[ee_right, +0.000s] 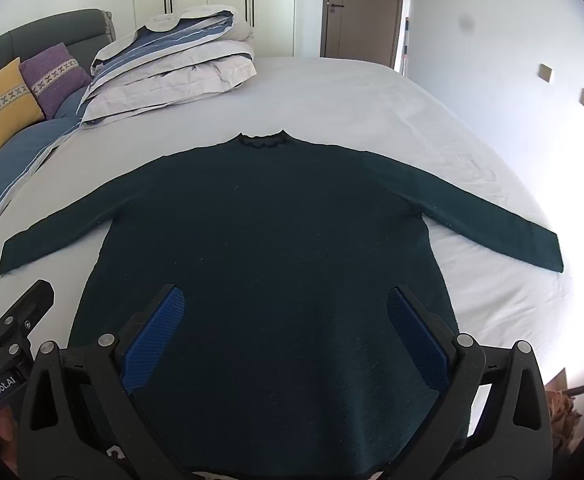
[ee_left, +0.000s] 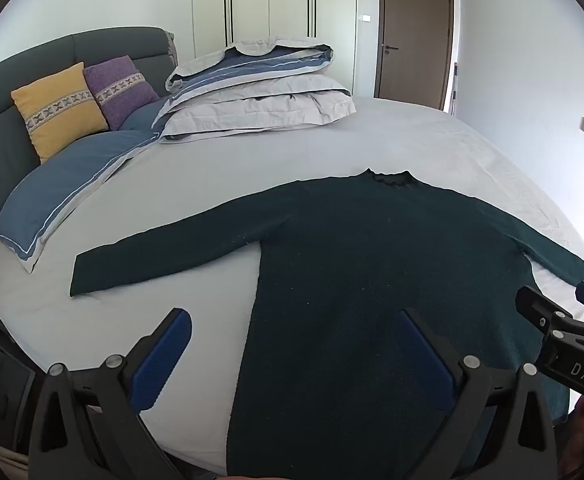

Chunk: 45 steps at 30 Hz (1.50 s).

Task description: Fold small clothes

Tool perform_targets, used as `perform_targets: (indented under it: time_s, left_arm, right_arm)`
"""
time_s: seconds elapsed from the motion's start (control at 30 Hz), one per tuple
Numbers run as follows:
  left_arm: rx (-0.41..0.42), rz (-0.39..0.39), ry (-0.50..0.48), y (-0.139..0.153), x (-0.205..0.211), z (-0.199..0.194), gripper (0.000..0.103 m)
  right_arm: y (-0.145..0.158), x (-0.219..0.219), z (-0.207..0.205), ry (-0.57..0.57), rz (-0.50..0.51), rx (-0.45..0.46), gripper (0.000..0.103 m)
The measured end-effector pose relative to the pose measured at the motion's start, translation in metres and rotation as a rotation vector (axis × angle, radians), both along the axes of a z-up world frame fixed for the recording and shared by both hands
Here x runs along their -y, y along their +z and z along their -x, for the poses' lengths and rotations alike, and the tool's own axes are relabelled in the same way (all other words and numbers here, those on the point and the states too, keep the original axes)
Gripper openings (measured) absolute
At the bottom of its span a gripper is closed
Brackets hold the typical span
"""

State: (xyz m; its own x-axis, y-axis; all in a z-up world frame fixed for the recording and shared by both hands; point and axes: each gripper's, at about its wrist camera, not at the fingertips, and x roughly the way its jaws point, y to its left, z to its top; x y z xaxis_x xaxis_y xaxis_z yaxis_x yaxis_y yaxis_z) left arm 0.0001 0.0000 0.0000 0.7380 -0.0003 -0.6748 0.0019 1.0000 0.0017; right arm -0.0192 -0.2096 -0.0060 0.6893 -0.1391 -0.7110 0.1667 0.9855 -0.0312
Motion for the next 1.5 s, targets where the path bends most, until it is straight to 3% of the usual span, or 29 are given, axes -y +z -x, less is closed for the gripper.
perform_targets:
  time_s: [1.5]
  left_arm:
    - [0.000,0.004,0.009,0.000,-0.008,0.000,0.103]
  right_arm:
    - [-0.010,-0.007,0.002,0.008,-0.006,-0.002,0.103]
